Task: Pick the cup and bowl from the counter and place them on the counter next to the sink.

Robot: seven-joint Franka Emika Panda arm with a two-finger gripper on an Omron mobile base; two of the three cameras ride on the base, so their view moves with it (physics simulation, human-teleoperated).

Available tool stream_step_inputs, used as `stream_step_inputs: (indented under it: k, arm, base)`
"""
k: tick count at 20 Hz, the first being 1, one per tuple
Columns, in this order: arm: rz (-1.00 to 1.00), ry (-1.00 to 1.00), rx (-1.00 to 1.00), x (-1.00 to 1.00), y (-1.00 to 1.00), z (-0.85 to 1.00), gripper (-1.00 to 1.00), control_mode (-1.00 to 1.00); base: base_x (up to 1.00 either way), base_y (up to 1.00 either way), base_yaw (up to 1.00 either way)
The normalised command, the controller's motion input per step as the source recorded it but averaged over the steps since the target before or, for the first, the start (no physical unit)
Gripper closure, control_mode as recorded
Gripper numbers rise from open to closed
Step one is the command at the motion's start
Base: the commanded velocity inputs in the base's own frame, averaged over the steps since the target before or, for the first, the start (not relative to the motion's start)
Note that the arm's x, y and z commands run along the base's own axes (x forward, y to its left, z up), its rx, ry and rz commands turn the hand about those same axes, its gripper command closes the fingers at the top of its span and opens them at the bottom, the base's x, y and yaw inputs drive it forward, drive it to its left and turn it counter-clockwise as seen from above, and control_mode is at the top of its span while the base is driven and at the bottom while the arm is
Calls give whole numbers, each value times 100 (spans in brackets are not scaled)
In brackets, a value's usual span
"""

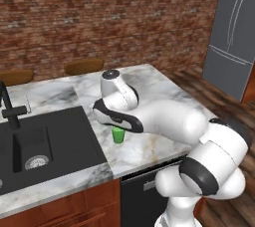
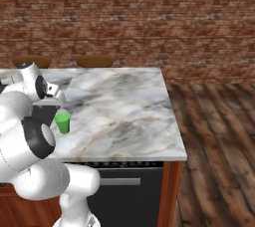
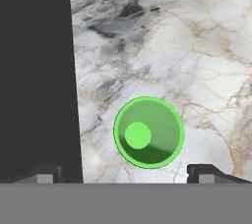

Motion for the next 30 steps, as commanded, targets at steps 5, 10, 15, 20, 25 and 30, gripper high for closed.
stream_step_inputs:
  k: [5,10,15,20,25,30]
  arm:
    - [0,14,0,-17,-48,64,-100,-100]
    - [0,11,0,-26,-80,63,-100,-100]
    - [0,11,0,-46,-87,34,-100,-100]
    - [0,2,0,-71,-73,0,-100,-100]
    - [7,0,0,-76,-31,0,-100,-100]
    - [16,-1,0,-45,0,0,-100,-100]
  base:
    - [0,0,0]
    - [0,0,0]
    - [0,0,0]
    - [0,0,0]
    - [0,0,0]
    - [0,0,0]
